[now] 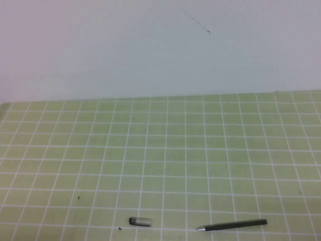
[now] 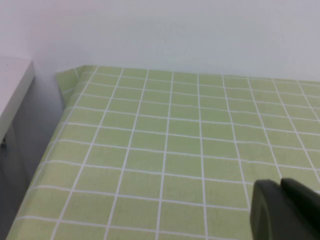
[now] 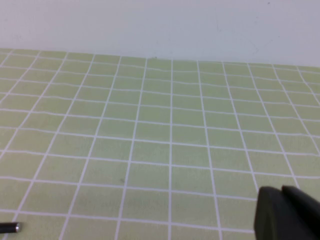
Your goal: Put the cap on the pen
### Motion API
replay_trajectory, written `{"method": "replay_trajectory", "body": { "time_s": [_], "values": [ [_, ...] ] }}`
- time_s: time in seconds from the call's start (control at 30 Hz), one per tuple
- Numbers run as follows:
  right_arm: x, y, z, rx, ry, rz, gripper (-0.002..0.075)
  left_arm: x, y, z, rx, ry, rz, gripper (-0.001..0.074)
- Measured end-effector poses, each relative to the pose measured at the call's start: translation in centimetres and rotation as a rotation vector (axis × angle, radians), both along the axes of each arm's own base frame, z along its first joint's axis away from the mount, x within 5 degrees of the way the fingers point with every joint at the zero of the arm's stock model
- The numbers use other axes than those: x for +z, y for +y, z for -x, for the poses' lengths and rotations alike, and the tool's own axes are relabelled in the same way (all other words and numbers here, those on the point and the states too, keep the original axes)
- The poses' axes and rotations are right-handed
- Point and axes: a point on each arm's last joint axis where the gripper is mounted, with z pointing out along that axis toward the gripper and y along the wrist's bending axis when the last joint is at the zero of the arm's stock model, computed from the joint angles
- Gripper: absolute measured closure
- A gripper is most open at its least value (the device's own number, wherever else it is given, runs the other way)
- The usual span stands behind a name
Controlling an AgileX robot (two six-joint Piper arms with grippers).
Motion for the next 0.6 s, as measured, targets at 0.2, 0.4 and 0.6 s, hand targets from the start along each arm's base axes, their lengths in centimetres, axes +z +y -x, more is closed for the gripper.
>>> {"method": "replay_trajectory", "body": {
  "time_s": [0.2, 0.4, 0.6],
  "values": [
    [0.0, 0.0, 0.0, 0.0, 0.0, 0.0, 0.0729, 0.0, 0.0, 0.0, 0.0, 0.0, 0.0, 0.0735],
    [0.0, 0.0, 0.0, 0.0, 0.0, 0.0, 0.0729, 0.0, 0.0, 0.0, 0.0, 0.0, 0.0, 0.0735],
    [0.0, 0.0, 0.0, 0.0, 0.0, 0.0, 0.0729, 0.0, 0.11, -0.01, 0.021, 0.0, 0.0, 0.0735]
  ]
}}
